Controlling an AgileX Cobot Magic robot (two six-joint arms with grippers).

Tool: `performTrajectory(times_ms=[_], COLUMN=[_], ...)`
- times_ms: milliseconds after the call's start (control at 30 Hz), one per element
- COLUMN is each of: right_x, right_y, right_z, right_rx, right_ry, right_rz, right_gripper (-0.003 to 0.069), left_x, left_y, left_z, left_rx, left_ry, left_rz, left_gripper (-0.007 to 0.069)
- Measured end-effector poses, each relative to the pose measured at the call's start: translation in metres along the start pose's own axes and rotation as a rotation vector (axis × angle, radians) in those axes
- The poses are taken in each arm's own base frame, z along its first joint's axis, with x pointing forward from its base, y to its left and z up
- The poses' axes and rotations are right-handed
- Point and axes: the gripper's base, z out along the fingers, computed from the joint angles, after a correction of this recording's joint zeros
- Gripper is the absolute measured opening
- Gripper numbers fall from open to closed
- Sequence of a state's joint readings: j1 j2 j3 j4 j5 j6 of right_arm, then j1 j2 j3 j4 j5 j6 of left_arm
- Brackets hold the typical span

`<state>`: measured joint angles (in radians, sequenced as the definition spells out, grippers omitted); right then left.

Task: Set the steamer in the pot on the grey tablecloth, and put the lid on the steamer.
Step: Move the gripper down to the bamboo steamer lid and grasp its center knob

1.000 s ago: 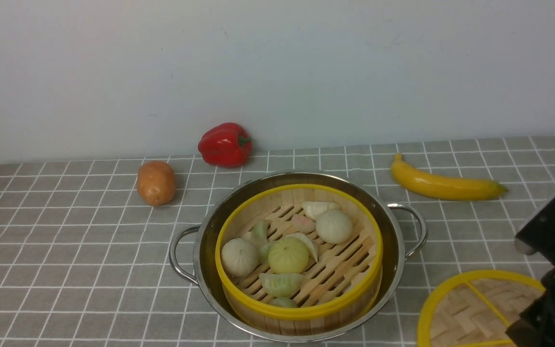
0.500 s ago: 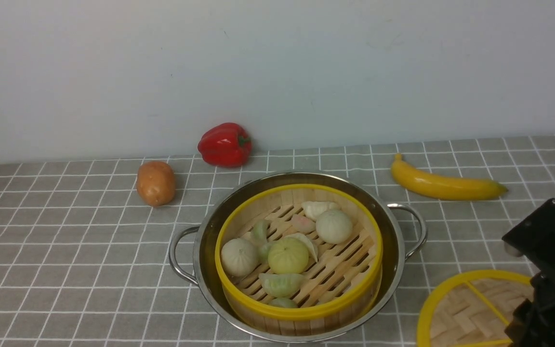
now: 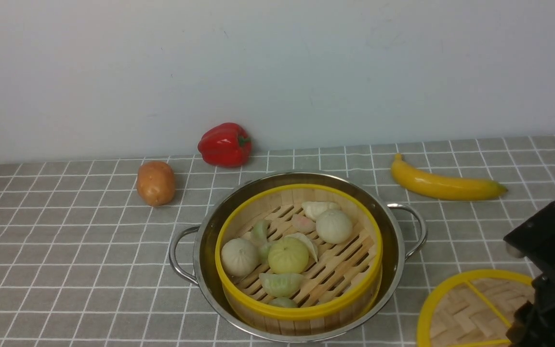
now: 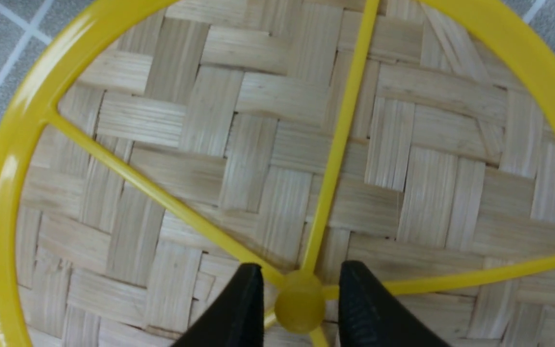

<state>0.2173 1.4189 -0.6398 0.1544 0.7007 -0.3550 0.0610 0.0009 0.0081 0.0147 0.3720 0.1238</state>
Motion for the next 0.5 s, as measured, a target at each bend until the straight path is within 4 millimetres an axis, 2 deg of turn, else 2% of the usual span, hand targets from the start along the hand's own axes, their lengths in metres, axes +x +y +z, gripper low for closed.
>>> performTrajectory(times_ms=[300,500], right_x=[0.0001,0.0003], right_y=[0.0000,-0.0001], right_z=[0.0000,0.0000], right_rx=[0.000,0.001], right_ry=[0.001,0.004], right_rz=[0.003,0.000], right_gripper=[0.0237,0.0137], left_x=[0.0000,0.0000], left_y=[0.0000,0.0000], left_z=[0.0000,0.0000], left_rx=[0.000,0.000], left_ry=[0.000,0.000], left_rz=[0.000,0.000], left_gripper=[0.0243,0.0243])
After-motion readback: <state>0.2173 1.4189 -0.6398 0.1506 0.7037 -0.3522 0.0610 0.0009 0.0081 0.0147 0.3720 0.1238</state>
